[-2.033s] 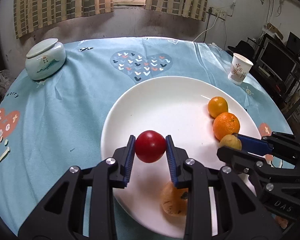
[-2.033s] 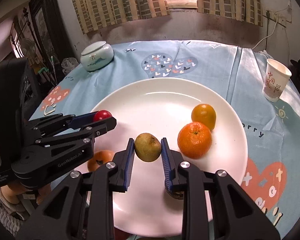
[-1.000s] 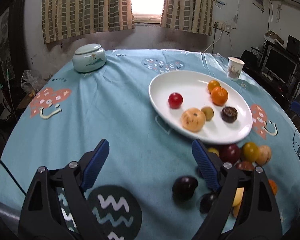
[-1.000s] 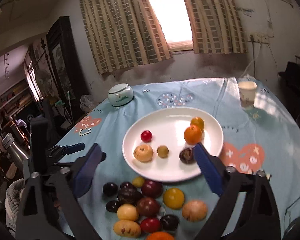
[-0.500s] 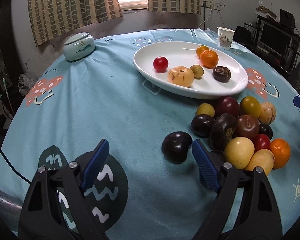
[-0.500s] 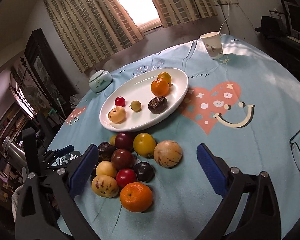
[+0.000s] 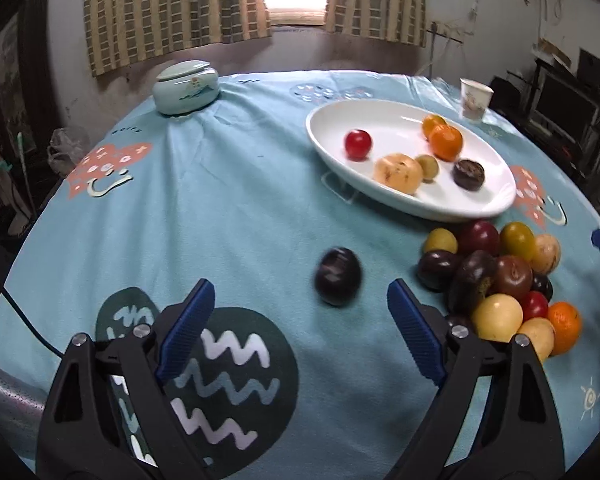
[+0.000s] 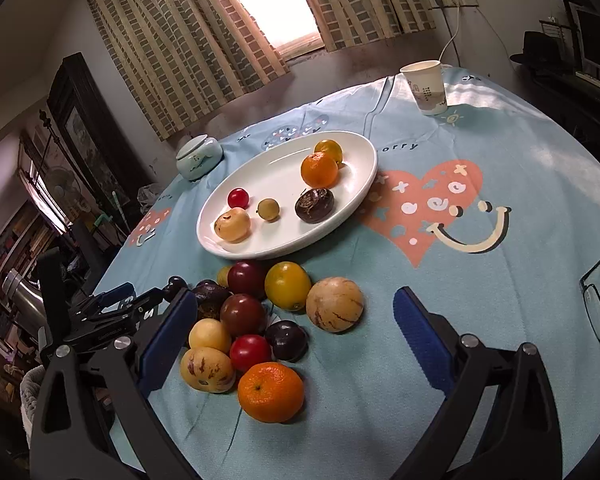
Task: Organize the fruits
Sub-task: 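Grasp the dark plum with the left tool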
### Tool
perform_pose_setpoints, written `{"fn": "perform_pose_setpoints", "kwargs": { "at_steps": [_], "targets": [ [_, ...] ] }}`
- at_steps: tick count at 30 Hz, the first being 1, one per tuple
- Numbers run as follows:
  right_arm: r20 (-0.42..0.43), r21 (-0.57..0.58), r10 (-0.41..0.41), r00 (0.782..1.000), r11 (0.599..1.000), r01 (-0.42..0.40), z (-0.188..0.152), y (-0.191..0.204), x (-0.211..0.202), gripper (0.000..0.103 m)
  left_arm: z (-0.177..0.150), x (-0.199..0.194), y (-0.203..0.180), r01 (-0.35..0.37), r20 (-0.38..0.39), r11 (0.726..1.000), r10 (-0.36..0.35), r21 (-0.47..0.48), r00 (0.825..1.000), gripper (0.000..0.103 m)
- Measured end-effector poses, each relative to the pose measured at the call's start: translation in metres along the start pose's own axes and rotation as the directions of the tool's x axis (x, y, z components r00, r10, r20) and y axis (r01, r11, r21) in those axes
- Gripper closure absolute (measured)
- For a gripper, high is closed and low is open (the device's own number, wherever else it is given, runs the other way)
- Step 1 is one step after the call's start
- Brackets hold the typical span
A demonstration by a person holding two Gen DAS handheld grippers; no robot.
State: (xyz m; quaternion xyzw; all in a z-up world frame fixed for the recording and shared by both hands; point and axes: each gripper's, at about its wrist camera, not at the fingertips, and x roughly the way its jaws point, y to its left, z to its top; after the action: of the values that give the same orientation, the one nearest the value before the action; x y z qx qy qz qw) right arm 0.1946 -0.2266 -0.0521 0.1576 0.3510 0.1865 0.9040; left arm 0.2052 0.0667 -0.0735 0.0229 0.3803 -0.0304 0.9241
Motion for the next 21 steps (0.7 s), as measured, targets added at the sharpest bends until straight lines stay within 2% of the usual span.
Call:
{"fn": "perform_pose_setpoints", "kwargs": {
  "at_steps": [2, 4, 10, 14, 19, 21],
  "targets": [
    [-0.001, -0.001, 0.0, 1.0, 1.0, 0.0, 0.0, 0.0, 0.0, 0.004, 0.0, 0.006, -0.008, 0.013, -0.016, 0.999, -0.012, 0.034, 1.0, 0.023],
    [-0.002, 0.0, -0.001, 1.0, 1.0, 0.001, 0.0, 0.0, 0.0, 0.004, 0.0, 0.013, -0.011, 0.037, -0.034, 0.998, -0.036, 0.043, 0.999, 0.026],
    [-0.007, -0.005, -0.004, 1.0, 1.0, 0.004, -0.001, 0.002, 0.001, 0.004, 0.006, 0.028, 0.005, 0.071, -0.065, 0.997, -0.073, -0.039, 0.995, 0.028],
    [-0.016, -0.012, -0.001, 1.0, 1.0, 0.001, -0.002, 0.003, 0.003, 0.004, 0.009, 0.035, 0.011, 0.084, -0.076, 0.994, -0.089, -0.069, 0.993, 0.046],
    [-0.027, -0.02, -0.007, 1.0, 1.0, 0.007, -0.002, 0.004, 0.005, 0.004, 0.009, 0.036, 0.007, 0.1, -0.082, 0.994, -0.104, -0.049, 0.991, 0.051],
    [-0.03, -0.02, -0.008, 1.0, 1.0, 0.007, -0.003, 0.004, 0.006, 0.004, 0.01, 0.038, 0.005, 0.11, -0.091, 0.993, -0.113, -0.046, 0.989, 0.056]
  ]
}}
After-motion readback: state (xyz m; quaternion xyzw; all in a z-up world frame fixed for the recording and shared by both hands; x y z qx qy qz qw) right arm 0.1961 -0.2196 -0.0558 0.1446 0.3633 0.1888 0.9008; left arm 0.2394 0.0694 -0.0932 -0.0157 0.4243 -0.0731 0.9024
